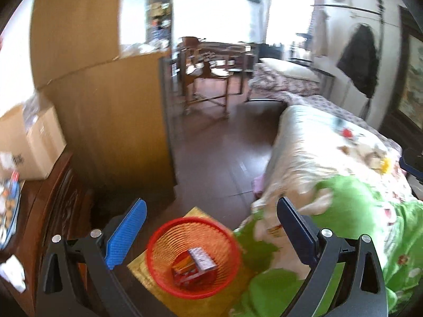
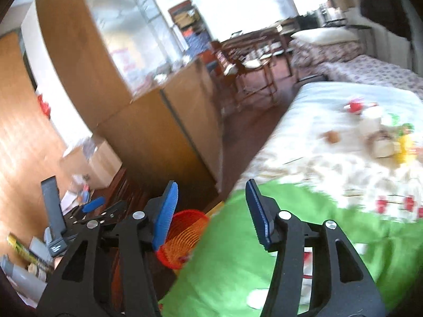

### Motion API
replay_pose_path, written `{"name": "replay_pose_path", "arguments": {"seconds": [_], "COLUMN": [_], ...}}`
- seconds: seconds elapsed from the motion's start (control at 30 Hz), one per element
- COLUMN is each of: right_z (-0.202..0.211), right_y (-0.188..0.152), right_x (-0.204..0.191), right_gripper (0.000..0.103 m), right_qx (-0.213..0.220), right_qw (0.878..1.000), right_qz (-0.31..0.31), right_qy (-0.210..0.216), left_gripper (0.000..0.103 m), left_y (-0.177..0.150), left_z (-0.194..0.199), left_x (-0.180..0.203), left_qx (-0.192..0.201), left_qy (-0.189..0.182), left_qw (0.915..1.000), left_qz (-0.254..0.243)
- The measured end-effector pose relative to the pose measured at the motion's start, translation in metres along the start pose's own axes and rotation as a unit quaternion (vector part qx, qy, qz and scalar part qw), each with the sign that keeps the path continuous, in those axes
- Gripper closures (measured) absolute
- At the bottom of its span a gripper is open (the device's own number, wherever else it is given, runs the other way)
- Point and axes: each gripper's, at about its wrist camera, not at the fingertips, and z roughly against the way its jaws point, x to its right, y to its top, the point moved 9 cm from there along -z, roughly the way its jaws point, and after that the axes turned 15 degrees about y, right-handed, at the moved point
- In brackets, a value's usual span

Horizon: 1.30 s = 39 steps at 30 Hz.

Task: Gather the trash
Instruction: 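Bring both open tools back over the items on the bed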

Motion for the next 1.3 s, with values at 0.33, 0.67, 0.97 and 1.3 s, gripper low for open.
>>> {"name": "replay_pose_path", "arguments": {"seconds": [0.33, 0.67, 0.97, 1.3], "right_z": [0.113, 0.169, 0.155, 0.145], "right_y": [0.013, 0.027, 0.049, 0.035], "right_x": [0.136, 0.25, 0.343, 0.391], "right_gripper": [0.041, 0.037, 0.037, 0.035], "right_qx": [0.106, 0.153, 0.153, 0.135], "right_qw": [0.98, 0.95, 0.922, 0.898], "right_qz": [-0.069, -0.168, -0.275, -0.339], "right_qy": [-0.153, -0.214, -0.224, -0.246], "left_gripper": [0.006, 0.006, 0.006, 0.006], "left_y": [0.031, 0.047, 0.054, 0.054], "left_z": [0.014, -0.038, -0.1, -0.121], "left_x": [0.163, 0.323, 0.409, 0.383], "left_qx": [0.023, -0.012, -0.056, -0.116], "left_qy": [-0.08, -0.151, -0.162, -0.167], "left_qw": [0.9897, 0.9715, 0.9677, 0.9727], "left_qz": [-0.117, -0.182, -0.185, -0.112]}}
